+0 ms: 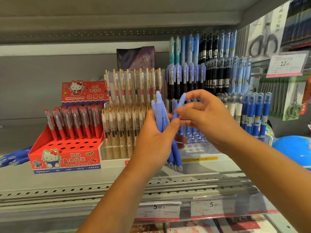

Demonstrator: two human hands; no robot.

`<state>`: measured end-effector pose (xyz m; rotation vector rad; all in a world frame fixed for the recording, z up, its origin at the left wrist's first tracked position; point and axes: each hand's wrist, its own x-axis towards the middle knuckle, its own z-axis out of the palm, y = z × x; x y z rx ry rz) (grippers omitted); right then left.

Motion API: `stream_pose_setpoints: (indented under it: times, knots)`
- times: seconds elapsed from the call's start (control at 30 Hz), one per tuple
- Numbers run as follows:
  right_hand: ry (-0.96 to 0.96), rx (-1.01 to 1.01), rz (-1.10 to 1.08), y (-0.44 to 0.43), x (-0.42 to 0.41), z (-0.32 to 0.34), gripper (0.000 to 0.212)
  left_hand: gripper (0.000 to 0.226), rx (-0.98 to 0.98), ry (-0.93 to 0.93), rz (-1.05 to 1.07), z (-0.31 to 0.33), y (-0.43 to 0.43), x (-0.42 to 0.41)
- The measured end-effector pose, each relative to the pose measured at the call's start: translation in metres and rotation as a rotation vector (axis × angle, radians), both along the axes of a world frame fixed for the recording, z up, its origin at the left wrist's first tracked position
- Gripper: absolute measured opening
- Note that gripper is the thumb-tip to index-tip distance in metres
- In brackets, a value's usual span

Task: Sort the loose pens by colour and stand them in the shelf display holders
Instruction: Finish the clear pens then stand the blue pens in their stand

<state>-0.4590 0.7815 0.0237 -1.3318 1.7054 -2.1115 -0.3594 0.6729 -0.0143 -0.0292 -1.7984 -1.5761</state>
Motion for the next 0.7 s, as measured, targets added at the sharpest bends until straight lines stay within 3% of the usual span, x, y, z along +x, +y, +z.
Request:
stream_pose_setpoints:
  times: [0.1,0.23,0.37,0.7]
  knots:
    - [-0.037,-0.046,-0.001,0.001,-0.001,0.000,0.024,0.042,-0.007,0.007,0.035,0.000,0.000,-0.001]
    - [-0.058,-0.097,-0.048,0.004,-0.005,0.006,0.024,0.007,0.041,0.002,0.046,0.000,-0.002,-0.001]
    - [0.012,-0.140,-0.181,0.007,-0.016,0.019,0.024,0.012,0.134,0.059,0.045,0.002,-0.003,-0.001]
    - [0.139,-0.092,-0.389,-0.002,-0.041,0.020,0.028,0.008,0.135,0.103,0.156,0.003,-0.007,0.000]
